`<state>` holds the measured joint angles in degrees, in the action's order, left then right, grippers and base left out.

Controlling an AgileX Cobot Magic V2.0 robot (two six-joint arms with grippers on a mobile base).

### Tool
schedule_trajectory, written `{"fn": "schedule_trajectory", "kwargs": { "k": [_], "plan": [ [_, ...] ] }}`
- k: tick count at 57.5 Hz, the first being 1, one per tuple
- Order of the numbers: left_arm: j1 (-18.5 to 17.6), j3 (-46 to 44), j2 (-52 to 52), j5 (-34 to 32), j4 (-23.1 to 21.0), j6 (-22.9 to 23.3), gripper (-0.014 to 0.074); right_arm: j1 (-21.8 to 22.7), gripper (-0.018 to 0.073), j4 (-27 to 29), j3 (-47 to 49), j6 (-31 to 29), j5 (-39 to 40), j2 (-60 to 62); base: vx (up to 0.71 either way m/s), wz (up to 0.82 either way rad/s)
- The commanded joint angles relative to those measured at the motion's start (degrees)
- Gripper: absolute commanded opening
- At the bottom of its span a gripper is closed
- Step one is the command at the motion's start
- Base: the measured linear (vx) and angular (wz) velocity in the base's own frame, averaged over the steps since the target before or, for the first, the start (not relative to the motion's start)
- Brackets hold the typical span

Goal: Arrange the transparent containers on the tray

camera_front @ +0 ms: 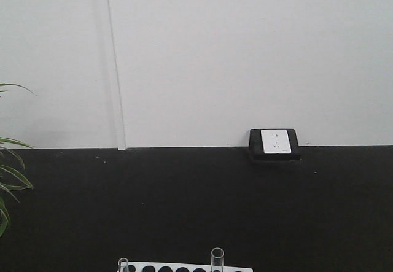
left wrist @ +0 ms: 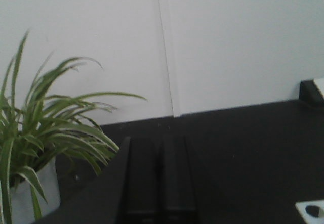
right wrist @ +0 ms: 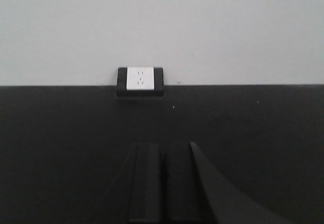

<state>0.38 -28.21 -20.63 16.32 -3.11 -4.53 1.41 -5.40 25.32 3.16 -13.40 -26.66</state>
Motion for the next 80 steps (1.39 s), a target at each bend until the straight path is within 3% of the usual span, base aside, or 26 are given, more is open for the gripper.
{"fn": "schedule_trajectory", "kwargs": {
  "k": [1,9,18,36,41,48,62,72,80],
  "plan": [
    [0.0,-0.6,-4.1,-4.8,0.0,0.4,0.0001,0.1,0.0009,-0.8,2.0,-0.2,4.4,-3.5,0.0,0.0],
    [0.0,1.5,-8.9,-5.8,0.0,0.4,0.0028,0.1,0.006,-0.7,2.0,-0.2,4.4,-6.7,0.0,0.0],
    [0.0,4.1,-13.7,-9.8,-1.5,0.4,0.012,0.1,0.0169,0.8,2.0,-0.2,4.4,-8.4,0.0,0.0],
    [-0.1,9.6,-23.5,-22.2,-2.0,0.3,0.0465,0.1,0.0464,2.2,2.0,-0.2,4.4,-8.8,0.0,0.0],
    [-0.2,10.0,-26.7,-25.7,-2.0,1.4,0.0535,0.1,0.0491,2.2,2.0,-0.2,4.4,-8.8,0.0,0.0],
    [-1.6,10.0,-30.3,-29.6,-1.6,5.2,0.056,0.1,0.0493,2.3,2.0,-0.2,4.4,-8.8,0.0,0.0],
    [-9.4,10.0,-35.8,-37.2,6.4,7.2,0.0535,0.1,0.0493,2.3,1.9,-0.2,4.3,-8.8,0.0,0.0],
    [-15.3,10.0,-39.9,-46.1,14.8,16.1,0.0533,0.1,0.0493,2.3,1.9,-0.2,3.1,-8.8,0.0,0.0],
    [-17.8,10.0,-43.9,-52.5,20.7,21.3,0.0533,0.1,0.0493,2.3,1.9,-0.2,2.2,-8.8,0.0,0.0]
  ]
}}
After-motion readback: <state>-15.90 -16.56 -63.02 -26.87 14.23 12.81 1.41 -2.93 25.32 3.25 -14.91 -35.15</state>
